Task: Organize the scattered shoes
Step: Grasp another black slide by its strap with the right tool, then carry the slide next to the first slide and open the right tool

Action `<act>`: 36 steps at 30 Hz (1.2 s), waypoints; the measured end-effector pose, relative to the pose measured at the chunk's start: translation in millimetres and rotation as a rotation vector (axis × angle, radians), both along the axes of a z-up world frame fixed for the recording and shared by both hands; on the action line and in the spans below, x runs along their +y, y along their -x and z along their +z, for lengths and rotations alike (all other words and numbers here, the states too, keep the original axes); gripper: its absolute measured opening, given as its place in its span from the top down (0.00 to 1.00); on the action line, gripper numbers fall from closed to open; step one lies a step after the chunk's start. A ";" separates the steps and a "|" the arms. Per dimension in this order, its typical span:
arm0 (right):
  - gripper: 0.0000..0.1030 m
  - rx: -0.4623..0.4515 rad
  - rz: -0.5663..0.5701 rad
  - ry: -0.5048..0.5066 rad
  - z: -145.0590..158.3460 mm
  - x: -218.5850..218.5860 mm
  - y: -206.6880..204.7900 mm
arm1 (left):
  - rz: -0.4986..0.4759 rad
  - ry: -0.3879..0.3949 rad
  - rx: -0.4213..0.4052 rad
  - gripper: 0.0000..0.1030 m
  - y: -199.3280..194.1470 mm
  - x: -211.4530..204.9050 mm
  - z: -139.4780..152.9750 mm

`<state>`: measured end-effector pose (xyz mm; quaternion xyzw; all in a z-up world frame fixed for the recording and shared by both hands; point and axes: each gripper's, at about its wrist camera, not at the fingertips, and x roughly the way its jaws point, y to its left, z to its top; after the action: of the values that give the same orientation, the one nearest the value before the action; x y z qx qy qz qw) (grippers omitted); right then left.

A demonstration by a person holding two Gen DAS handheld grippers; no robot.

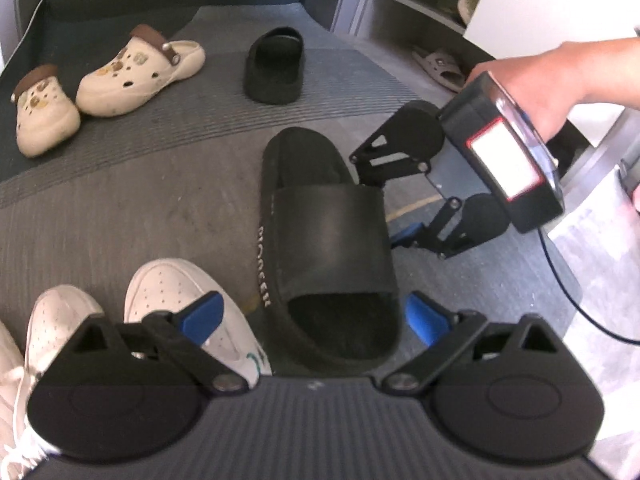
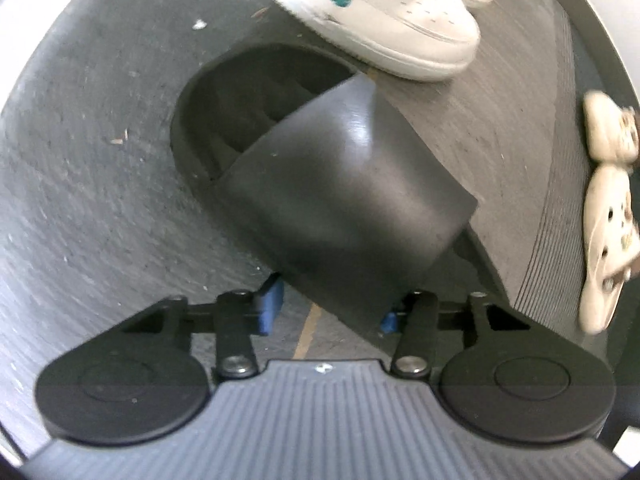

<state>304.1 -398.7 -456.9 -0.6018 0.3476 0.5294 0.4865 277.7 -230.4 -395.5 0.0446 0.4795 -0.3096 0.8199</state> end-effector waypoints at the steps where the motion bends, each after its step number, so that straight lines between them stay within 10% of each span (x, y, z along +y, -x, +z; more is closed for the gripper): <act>1: 0.71 0.001 -0.005 0.000 0.6 -0.2 0.4 | -0.001 0.003 0.001 0.04 1.1 -0.6 0.2; 7: 0.83 0.068 -0.189 -0.067 23.9 -3.3 14.1 | -0.033 0.008 -0.005 0.04 12.9 -3.2 6.8; 25: 0.87 0.043 -1.479 -0.578 65.9 -60.9 84.5 | -0.126 0.048 -0.055 0.04 59.1 -10.3 39.8; 36: 0.86 0.017 -1.814 -0.634 19.1 -64.6 111.7 | -0.157 0.009 -0.081 0.04 69.7 -9.2 42.4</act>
<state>192.4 -463.3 -437.8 0.0597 0.5251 0.0255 0.8486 208.1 -239.6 -353.1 0.0908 0.4396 -0.3732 0.8119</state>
